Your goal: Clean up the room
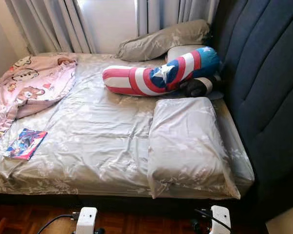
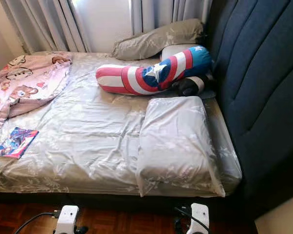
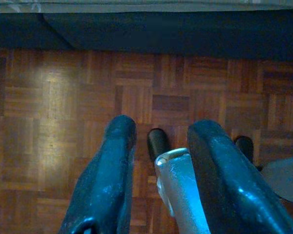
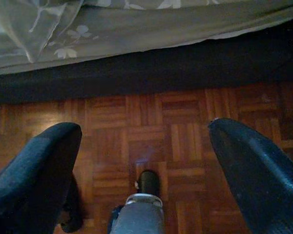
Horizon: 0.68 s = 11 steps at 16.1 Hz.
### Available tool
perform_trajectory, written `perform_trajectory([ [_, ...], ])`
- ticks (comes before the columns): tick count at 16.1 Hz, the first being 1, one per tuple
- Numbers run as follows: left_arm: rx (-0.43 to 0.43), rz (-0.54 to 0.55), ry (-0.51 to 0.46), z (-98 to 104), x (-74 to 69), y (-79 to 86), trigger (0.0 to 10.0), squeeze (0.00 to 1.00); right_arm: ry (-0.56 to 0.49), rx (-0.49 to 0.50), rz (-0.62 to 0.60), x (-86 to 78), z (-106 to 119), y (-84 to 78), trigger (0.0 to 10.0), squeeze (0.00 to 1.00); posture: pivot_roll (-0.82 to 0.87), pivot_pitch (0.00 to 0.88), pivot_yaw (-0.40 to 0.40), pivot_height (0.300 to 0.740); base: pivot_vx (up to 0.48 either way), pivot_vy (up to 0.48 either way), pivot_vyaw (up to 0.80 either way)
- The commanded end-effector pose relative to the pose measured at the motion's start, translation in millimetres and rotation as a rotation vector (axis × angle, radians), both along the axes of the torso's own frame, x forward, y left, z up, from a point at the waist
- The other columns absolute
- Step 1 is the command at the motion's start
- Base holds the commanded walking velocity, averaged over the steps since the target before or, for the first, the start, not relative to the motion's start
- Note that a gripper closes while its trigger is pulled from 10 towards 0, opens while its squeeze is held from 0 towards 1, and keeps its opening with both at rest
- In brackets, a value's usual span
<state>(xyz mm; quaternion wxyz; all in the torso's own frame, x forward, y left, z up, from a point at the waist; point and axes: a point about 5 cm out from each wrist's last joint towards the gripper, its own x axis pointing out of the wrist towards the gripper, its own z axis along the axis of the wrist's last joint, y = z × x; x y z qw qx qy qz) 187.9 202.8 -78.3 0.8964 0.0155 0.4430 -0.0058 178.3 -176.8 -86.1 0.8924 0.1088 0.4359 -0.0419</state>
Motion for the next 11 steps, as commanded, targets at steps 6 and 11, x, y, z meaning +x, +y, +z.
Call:
perform_trajectory([
  [6, 0.001, -0.004, 0.021, -1.7, -3.4, 1.4, 10.0, 0.0, 0.0, -0.004, -0.009, 1.0, 0.4, -0.2, 10.0, 0.0, -0.01, 0.0, -0.012, 0.74, 0.281, 0.0, -0.18],
  [11, 0.015, -0.016, 0.03, -3.4, -6.9, 1.1, 10.0, 0.0, 0.005, -0.008, -0.001, -0.8, -0.4, -0.4, 10.0, 0.0, -0.01, 0.0, -0.016, 0.74, 0.233, 0.0, 0.0],
])
